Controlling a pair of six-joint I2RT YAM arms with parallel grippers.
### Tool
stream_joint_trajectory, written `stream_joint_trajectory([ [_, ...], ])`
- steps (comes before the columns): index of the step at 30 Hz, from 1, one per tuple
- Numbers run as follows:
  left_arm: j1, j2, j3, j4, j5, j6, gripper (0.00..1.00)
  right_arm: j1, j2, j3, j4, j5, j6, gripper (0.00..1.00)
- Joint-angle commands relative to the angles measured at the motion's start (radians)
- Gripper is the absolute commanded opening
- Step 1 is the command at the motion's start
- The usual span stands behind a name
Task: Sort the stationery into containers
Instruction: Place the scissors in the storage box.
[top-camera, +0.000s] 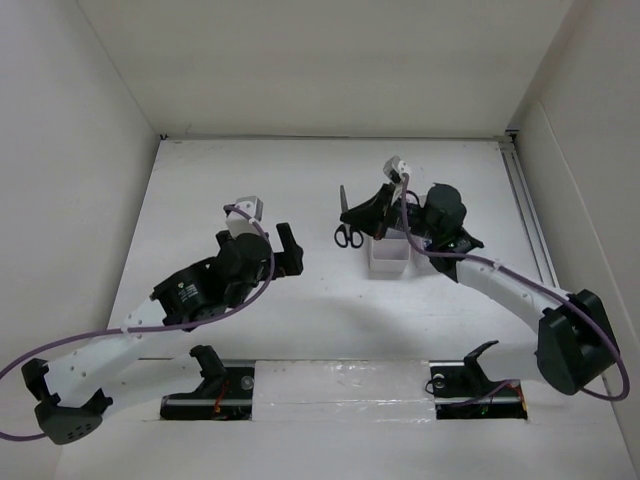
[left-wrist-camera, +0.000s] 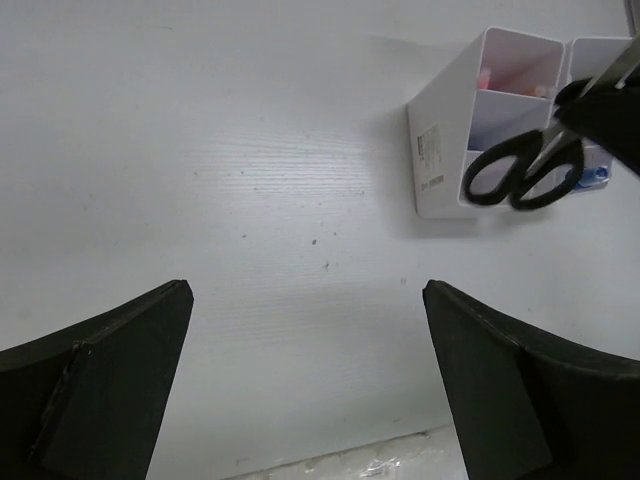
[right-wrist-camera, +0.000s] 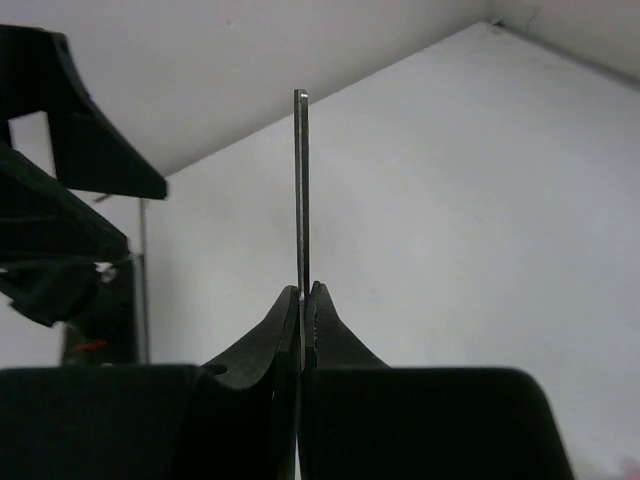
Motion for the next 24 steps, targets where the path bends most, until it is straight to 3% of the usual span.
stream_joint_trajectory([
  [1, 0.002, -0.013, 0.043, -0.116, -0.048, -0.001, 1.00, -0.095, -0.030, 0.000, 0.019, -0.110, -0.243, 0.00],
  [5, 0.002, -0.036, 0.032, -0.079, -0.015, 0.036, 1.00, -0.269, -0.009, 0.010, -0.090, -0.205, -0.315, 0.00],
  [9, 0.002, -0.045, 0.010, -0.050, -0.014, 0.057, 1.00, -0.359, 0.010, -0.009, -0.099, -0.335, -0.324, 0.00],
  [15, 0.002, -0.055, -0.017, -0.001, 0.009, 0.106, 1.00, -0.379, 0.010, 0.002, -0.186, -0.372, -0.376, 0.00],
  [24, 0.002, -0.091, -0.026, 0.031, 0.070, 0.137, 1.00, -0.370, 0.037, -0.033, -0.237, -0.300, -0.421, 0.00],
])
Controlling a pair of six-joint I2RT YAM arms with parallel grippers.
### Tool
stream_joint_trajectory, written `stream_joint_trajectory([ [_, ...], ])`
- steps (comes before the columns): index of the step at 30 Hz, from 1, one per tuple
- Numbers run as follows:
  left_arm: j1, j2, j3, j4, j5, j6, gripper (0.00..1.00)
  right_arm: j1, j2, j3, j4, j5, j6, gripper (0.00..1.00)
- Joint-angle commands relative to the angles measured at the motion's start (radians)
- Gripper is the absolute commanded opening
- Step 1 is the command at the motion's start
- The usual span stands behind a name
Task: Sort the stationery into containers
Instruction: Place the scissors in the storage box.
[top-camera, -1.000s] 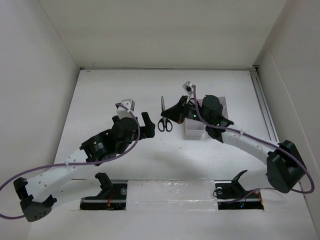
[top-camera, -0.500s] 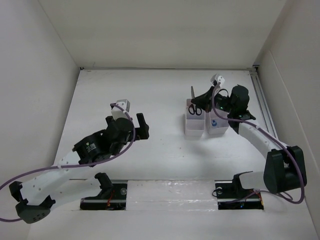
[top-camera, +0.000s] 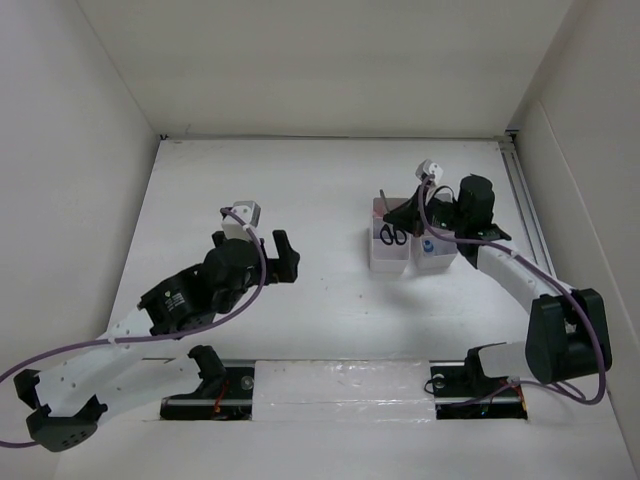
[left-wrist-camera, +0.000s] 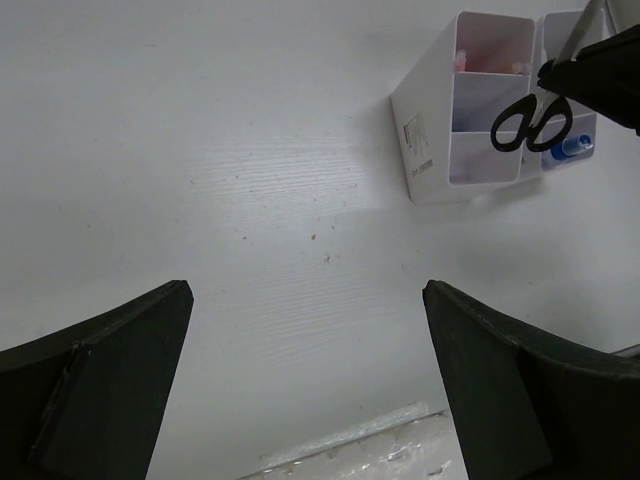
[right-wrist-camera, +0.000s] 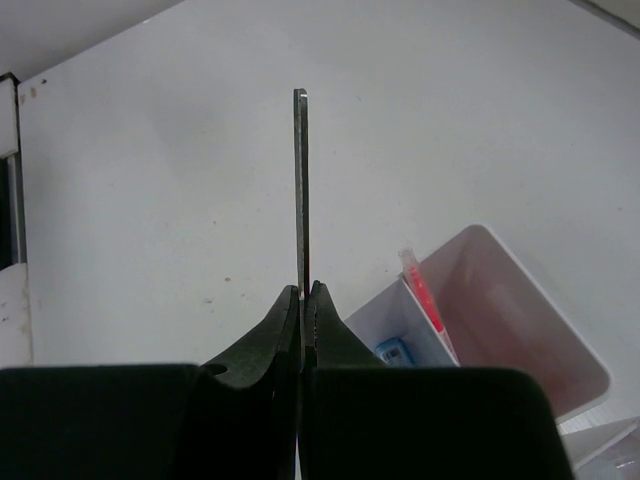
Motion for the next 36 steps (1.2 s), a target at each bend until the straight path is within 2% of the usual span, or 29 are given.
stream_joint_trajectory([
  [1, 0.002, -0.017, -0.007, 0.053, 0.033, 0.033, 1.00, 0.004, 0.012, -0.003, 0.002, -0.002, -0.053, 0.00],
  [8, 0.002, -0.047, -0.017, 0.072, 0.073, 0.054, 1.00, 0.015, 0.044, -0.001, 0.002, 0.023, -0.064, 0.00],
  [17, 0.002, -0.098, -0.027, 0.082, 0.073, 0.054, 1.00, 0.058, 0.090, 0.055, -0.119, 0.080, -0.076, 0.00],
  [36, 0.002, -0.135, -0.037, 0.101, 0.102, 0.073, 1.00, 0.089, 0.050, 0.046, -0.150, 0.152, -0.099, 0.00],
])
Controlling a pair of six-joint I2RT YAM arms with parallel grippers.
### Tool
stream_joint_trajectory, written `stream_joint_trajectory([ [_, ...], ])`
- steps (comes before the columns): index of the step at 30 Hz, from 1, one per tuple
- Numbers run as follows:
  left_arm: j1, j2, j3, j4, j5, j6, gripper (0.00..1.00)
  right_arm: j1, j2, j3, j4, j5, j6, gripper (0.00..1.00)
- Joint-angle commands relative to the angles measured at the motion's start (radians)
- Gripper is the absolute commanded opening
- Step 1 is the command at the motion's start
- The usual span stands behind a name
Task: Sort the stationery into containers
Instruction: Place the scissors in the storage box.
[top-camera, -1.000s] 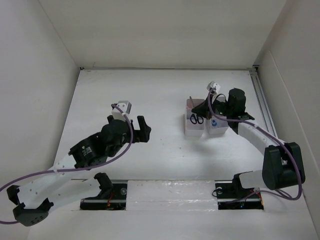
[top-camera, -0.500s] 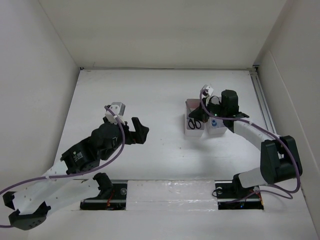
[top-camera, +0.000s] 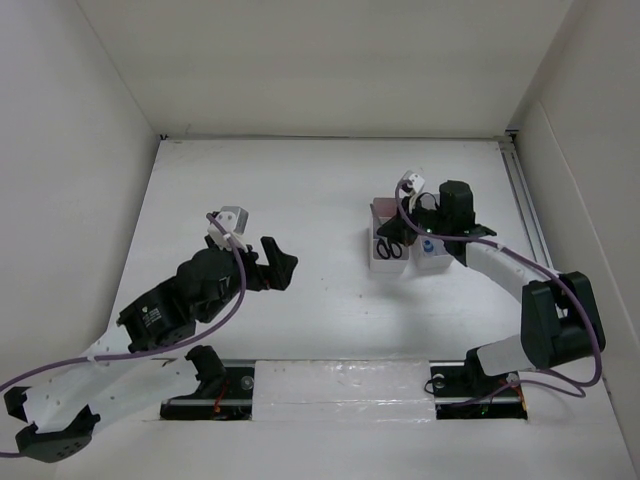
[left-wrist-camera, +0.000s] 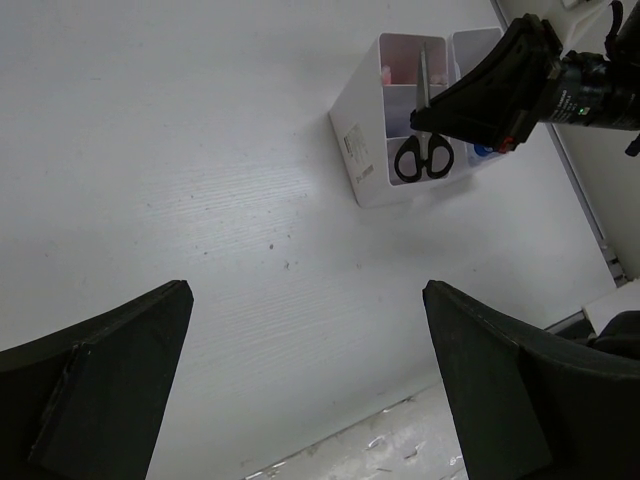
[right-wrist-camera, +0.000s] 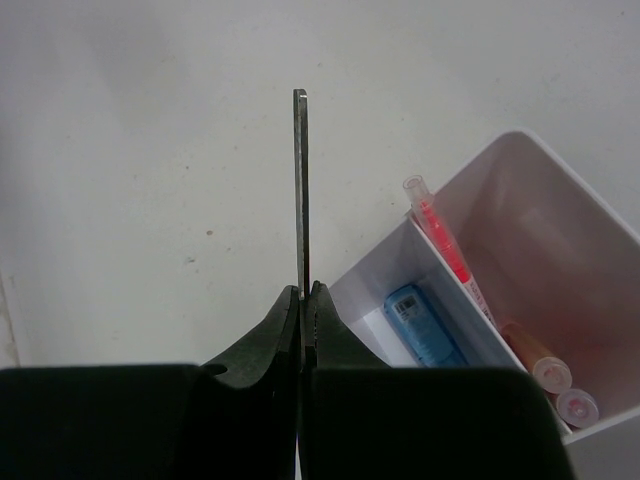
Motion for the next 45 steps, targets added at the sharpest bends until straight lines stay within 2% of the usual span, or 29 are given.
stream_joint_trajectory([
  [1, 0.002, -0.021, -0.001, 0.037, 0.004, 0.017, 1.00, 0.016, -0.038, 0.036, 0.007, 0.019, -0.033, 0.00],
  [11, 0.002, -0.021, -0.010, 0.047, 0.024, 0.036, 1.00, 0.025, -0.068, 0.035, -0.013, 0.048, -0.051, 0.00],
  [45, 0.002, -0.090, -0.019, 0.074, 0.071, 0.054, 1.00, 0.053, 0.015, 0.115, -0.116, 0.108, -0.107, 0.00],
])
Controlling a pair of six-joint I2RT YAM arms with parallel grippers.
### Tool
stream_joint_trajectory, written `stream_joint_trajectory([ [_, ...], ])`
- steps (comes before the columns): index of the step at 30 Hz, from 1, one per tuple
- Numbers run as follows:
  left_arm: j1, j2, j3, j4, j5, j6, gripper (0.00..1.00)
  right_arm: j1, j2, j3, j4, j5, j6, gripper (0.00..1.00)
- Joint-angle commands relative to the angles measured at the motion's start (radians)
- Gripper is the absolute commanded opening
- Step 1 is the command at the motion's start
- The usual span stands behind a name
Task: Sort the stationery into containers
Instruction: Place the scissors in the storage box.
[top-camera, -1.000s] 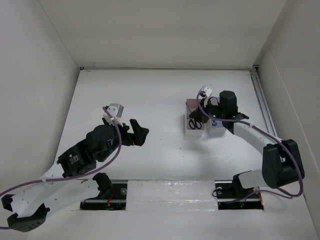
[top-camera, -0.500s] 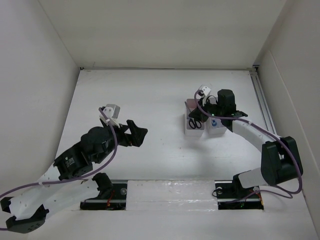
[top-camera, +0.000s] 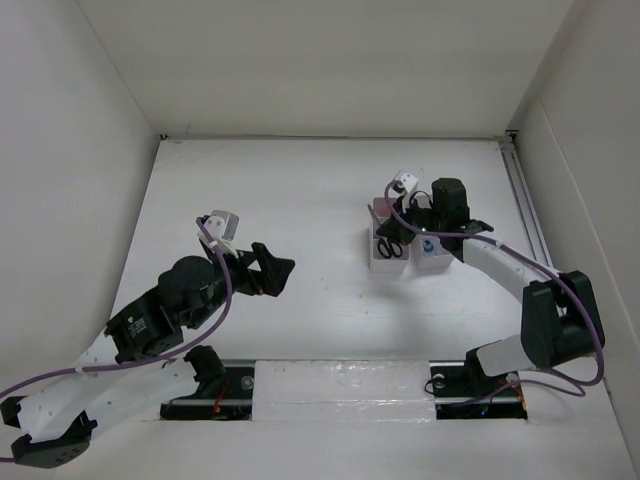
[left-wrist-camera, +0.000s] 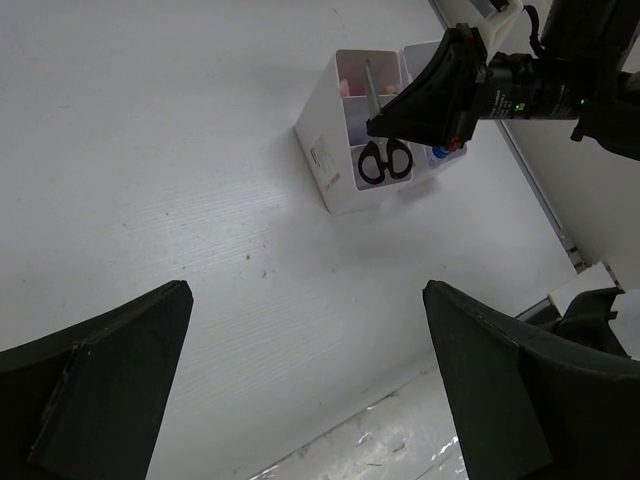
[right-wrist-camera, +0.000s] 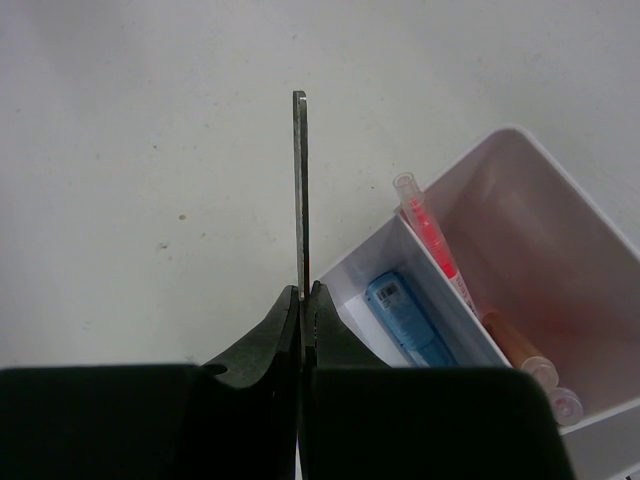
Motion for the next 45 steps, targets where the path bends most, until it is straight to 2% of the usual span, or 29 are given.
stream_joint_trajectory([
  [1, 0.002, -0.018, -0.004, 0.042, 0.010, 0.014, 1.00, 0.007, 0.010, 0.056, 0.008, -0.002, -0.019, 0.00],
  [8, 0.002, -0.036, -0.013, 0.052, 0.019, 0.024, 1.00, 0.007, 0.037, 0.077, -0.030, -0.002, -0.037, 0.01],
  [22, 0.002, -0.036, -0.013, 0.052, 0.028, 0.024, 1.00, 0.016, 0.019, 0.068, -0.030, -0.002, -0.037, 0.13],
  [31, 0.002, -0.036, -0.013, 0.061, 0.028, 0.024, 1.00, 0.025, 0.010, 0.059, -0.008, 0.018, -0.028, 0.17],
  [45, 0.002, -0.036, -0.013, 0.061, 0.028, 0.033, 1.00, 0.025, -0.041, 0.040, -0.007, 0.018, -0.019, 0.21],
])
